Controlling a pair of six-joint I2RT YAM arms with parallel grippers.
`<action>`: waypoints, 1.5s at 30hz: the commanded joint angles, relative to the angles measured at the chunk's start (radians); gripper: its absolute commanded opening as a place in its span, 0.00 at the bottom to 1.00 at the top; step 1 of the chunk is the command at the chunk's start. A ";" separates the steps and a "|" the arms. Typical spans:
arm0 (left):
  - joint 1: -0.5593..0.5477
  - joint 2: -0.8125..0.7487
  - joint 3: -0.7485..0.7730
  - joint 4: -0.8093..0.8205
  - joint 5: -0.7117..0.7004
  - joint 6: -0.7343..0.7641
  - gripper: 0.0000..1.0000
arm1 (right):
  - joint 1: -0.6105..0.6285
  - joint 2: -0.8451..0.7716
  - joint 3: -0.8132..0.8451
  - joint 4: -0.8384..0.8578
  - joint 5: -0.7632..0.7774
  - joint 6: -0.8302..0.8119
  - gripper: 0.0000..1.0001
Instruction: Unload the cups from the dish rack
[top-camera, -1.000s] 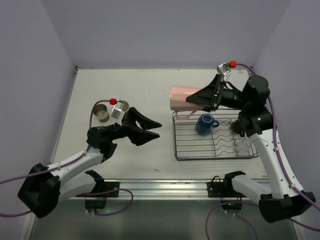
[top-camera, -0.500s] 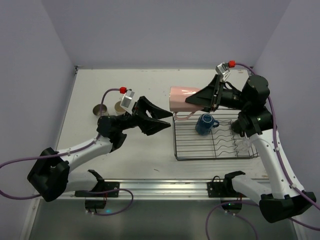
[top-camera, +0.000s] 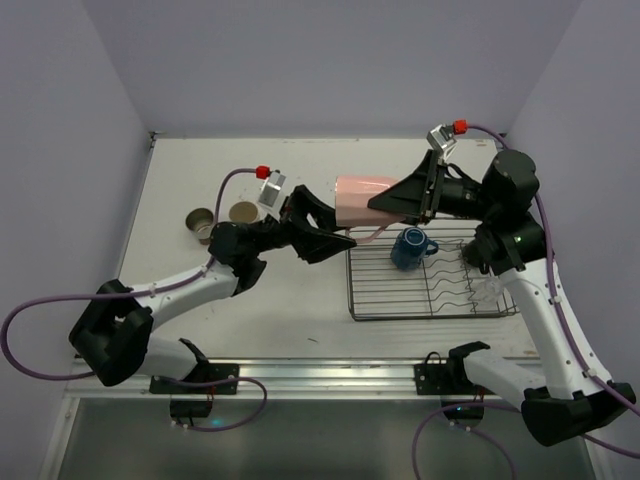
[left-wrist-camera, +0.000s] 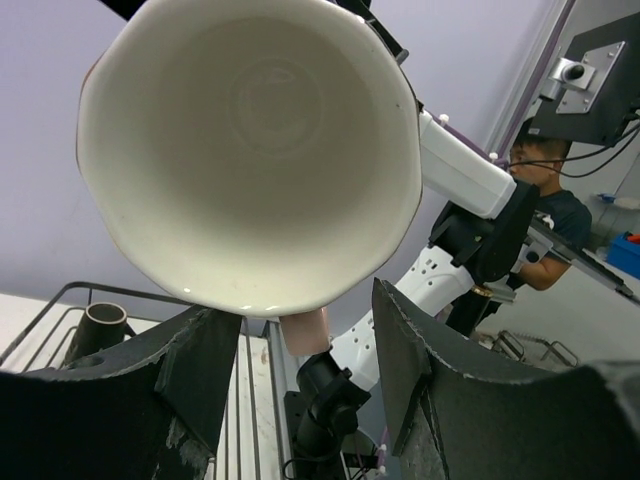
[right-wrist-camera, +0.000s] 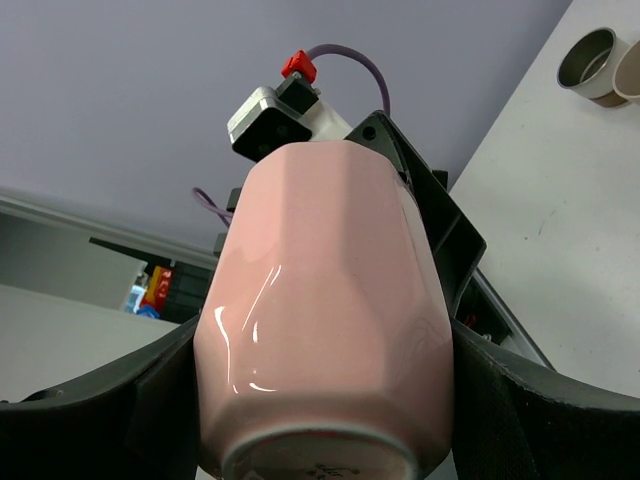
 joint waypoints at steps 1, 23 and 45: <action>-0.020 0.013 0.058 0.077 -0.037 0.034 0.58 | 0.009 -0.002 0.060 0.080 -0.016 0.016 0.00; -0.057 0.092 0.156 -0.019 -0.058 0.043 0.41 | 0.022 0.025 0.087 -0.024 0.009 -0.076 0.00; -0.057 -0.079 0.043 -0.012 -0.173 0.124 0.10 | 0.025 0.007 0.009 0.051 -0.014 -0.025 0.00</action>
